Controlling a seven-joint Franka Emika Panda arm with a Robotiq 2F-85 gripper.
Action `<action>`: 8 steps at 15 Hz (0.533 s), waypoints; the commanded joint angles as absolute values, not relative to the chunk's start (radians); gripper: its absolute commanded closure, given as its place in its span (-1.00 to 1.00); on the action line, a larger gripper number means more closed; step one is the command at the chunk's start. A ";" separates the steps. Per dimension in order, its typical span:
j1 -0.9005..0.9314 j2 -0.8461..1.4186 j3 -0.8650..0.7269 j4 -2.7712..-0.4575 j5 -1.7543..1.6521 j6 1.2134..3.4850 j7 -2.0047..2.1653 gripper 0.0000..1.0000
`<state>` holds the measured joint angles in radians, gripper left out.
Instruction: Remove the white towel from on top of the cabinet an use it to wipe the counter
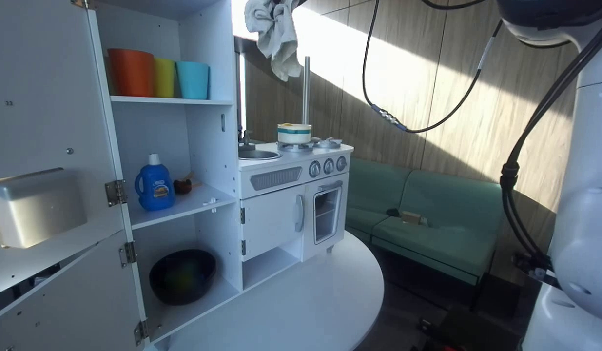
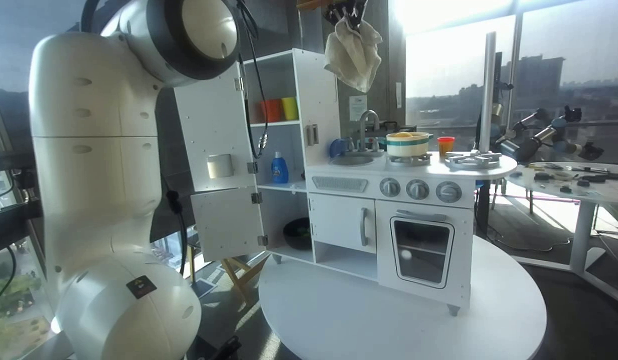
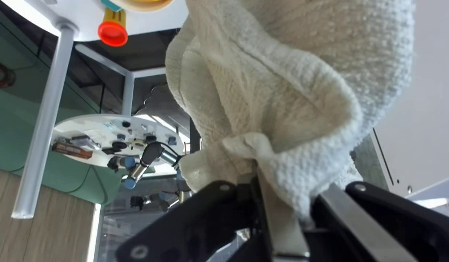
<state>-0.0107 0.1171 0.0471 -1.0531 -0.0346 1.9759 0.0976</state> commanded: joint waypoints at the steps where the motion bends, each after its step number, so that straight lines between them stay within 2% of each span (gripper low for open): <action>1: 0.004 0.000 0.055 -1.306 -0.050 2.000 0.130 0.71; 8: -0.006 -0.042 0.041 -1.623 -0.069 2.055 0.160 0.70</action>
<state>0.0000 0.0047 0.0473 -1.4949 -0.0380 1.9834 0.1224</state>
